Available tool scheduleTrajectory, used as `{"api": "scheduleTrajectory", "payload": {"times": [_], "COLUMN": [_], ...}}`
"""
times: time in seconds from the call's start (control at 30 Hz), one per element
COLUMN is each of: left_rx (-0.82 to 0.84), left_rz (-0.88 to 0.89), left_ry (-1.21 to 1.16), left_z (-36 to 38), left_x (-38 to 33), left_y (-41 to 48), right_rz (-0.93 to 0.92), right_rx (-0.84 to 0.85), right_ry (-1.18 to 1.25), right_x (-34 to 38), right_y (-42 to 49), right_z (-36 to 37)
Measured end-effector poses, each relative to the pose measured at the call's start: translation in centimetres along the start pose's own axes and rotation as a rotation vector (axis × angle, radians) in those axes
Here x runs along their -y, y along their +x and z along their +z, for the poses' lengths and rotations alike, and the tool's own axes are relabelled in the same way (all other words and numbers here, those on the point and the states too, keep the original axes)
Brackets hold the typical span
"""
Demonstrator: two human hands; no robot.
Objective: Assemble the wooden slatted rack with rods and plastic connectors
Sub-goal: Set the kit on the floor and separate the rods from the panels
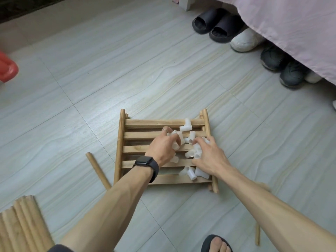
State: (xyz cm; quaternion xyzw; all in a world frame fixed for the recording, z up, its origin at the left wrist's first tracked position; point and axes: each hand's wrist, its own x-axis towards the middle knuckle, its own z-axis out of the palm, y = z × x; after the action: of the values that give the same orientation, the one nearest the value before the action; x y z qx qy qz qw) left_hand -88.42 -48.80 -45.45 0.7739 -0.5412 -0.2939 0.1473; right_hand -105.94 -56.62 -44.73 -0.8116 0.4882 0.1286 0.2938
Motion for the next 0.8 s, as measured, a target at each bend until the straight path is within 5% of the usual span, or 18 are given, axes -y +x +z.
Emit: {"api": "scheduleTrajectory", "payload": {"times": [0.33, 0.47, 0.63, 0.8], "left_rx": [-0.069, -0.245, -0.473, -0.518], "left_rz": [-0.110, -0.356, -0.804, -1.240], "left_ry": [-0.256, -0.438, -0.651, -0.713], "left_z": [-8.0, -9.8, -3.3, 4.9], "left_x": [5.1, 10.7, 17.6, 21.1], "left_y": [-9.4, -20.1, -35.0, -45.2], "right_rz": [-0.116, -0.268, -0.413, -0.229], "right_rx": [-0.043, 0.196, 0.621, 0.976], "right_ry": [-0.045, -0.138, -0.032, 0.204], "right_x": [4.8, 12.7, 23.2, 30.0], "right_y": [-3.6, -7.5, -13.7, -18.1], "right_z": [-2.2, -0.4, 7.2, 20.5]}}
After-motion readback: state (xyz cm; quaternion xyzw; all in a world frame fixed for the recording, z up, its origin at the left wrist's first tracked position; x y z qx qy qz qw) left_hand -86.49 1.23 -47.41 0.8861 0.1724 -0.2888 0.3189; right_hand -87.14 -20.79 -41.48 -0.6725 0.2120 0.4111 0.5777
